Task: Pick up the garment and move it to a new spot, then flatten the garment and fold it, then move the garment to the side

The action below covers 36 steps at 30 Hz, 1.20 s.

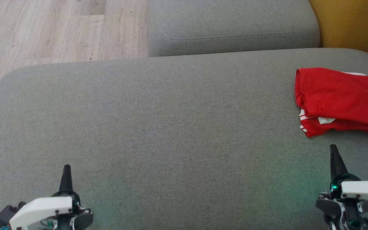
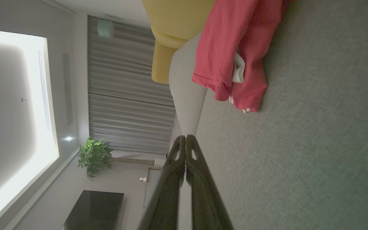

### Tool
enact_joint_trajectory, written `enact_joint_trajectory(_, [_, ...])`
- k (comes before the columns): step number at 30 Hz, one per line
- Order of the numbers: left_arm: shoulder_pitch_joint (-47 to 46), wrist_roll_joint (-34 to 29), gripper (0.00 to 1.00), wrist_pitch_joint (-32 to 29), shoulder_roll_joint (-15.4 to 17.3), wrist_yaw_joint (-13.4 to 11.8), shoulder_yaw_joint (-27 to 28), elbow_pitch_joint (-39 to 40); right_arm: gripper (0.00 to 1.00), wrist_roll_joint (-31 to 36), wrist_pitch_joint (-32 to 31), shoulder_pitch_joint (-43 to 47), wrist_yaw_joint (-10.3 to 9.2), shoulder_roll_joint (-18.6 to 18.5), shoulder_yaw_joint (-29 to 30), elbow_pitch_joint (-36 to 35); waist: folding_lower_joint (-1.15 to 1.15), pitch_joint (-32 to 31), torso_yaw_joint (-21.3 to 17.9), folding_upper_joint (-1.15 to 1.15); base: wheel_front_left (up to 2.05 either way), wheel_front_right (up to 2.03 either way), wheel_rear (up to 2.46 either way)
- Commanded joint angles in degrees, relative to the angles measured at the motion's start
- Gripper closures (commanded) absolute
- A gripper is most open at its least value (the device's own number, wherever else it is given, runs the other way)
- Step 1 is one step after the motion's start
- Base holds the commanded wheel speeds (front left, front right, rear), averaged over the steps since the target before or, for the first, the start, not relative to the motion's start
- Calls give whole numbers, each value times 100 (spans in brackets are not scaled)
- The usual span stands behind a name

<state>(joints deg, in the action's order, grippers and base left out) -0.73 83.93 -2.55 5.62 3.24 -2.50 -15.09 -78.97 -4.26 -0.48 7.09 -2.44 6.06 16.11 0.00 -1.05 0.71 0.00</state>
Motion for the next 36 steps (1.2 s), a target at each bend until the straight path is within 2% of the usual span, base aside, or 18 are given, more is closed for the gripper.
enact_joint_trajectory(1, [-349,128,100,-60,-11,89,287,147,100,-192,-68,-342,34,-37,-68,-207,0,10,-6,0,0,0,0])
enact_joint_trajectory(19, [-543,859,100,-359,-240,425,859,103,100,-1320,-223,-570,40,-43,47,-209,0,122,-71,0,0,0,0])
enact_joint_trajectory(36, [-543,850,100,-368,-248,425,870,103,100,-1320,-223,-570,40,-43,46,-209,0,122,-71,0,0,0,0])
